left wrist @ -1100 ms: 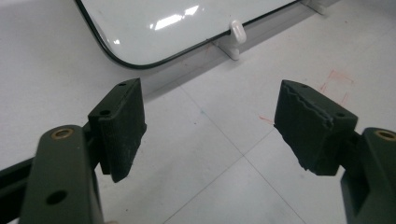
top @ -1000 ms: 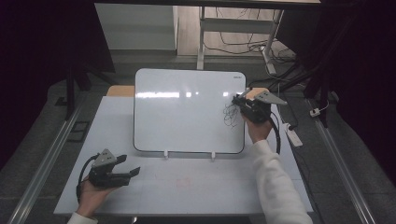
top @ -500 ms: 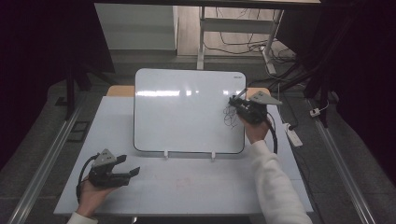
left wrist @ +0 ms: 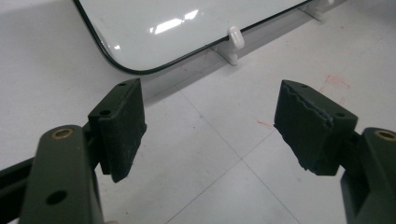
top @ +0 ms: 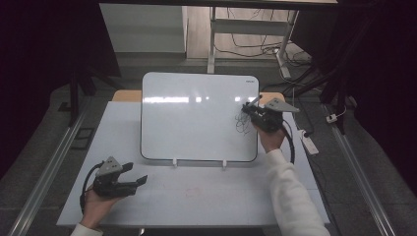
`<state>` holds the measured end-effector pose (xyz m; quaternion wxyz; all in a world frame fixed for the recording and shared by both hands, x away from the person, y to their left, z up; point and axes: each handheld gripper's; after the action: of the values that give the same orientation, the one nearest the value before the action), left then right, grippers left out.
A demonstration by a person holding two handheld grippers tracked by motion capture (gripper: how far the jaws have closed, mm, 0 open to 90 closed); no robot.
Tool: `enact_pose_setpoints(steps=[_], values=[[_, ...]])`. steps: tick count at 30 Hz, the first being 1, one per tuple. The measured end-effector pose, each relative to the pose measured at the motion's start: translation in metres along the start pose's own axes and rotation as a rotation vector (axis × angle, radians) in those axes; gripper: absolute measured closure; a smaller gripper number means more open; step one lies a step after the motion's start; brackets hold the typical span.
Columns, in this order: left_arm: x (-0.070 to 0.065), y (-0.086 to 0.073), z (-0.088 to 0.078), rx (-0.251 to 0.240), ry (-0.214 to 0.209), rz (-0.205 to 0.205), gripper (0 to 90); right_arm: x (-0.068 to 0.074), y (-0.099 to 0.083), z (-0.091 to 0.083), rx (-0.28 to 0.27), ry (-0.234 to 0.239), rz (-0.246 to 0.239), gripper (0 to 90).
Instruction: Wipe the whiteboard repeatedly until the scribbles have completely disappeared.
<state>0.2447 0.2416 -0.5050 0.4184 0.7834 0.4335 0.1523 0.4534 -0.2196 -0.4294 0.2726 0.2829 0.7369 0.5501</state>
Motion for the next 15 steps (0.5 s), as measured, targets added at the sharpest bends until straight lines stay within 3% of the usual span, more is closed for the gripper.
enact_pose_setpoints(steps=[1,4,5,6,9,10,12,13,14,15], values=[[0.0,0.0,0.001,0.004,0.0,0.0,25.7,-0.003,0.002,0.001,-0.001,-0.008,-0.005,77.4],[-0.001,0.0,-0.001,0.001,0.0,0.001,25.7,-0.025,0.013,-0.001,-0.065,-0.089,0.094,77.4],[-0.001,0.0,-0.001,-0.002,0.002,0.001,25.7,-0.025,0.015,0.001,-0.063,-0.089,0.103,77.4],[0.0,0.0,-0.002,-0.005,0.001,0.001,25.7,-0.021,0.015,0.003,-0.049,-0.08,0.087,77.4],[0.002,-0.001,-0.001,-0.002,0.001,-0.004,25.7,0.001,0.013,0.01,0.019,-0.003,-0.044,77.4],[0.002,-0.002,0.0,0.002,0.0,-0.005,25.7,0.001,0.014,0.01,0.022,-0.003,-0.051,77.4],[0.002,-0.002,0.0,0.004,0.002,-0.002,25.7,-0.011,0.014,0.006,-0.021,-0.054,0.035,77.4],[0.001,-0.002,-0.001,0.001,-0.001,0.0,25.7,-0.011,0.011,0.005,-0.03,-0.04,0.072,77.4],[0.001,-0.001,-0.002,-0.003,0.0,0.0,25.7,-0.011,0.011,0.005,-0.03,-0.04,0.072,77.4],[0.001,-0.001,-0.002,-0.005,-0.002,-0.002,25.8,0.007,0.005,0.009,0.021,0.033,0.001,77.4]])
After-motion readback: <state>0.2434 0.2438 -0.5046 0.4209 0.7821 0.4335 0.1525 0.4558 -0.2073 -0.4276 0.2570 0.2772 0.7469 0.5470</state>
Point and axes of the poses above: each handheld gripper's, and its own axes: z roughly forward along the jaws, y roughly out of its top, x roughly to its left
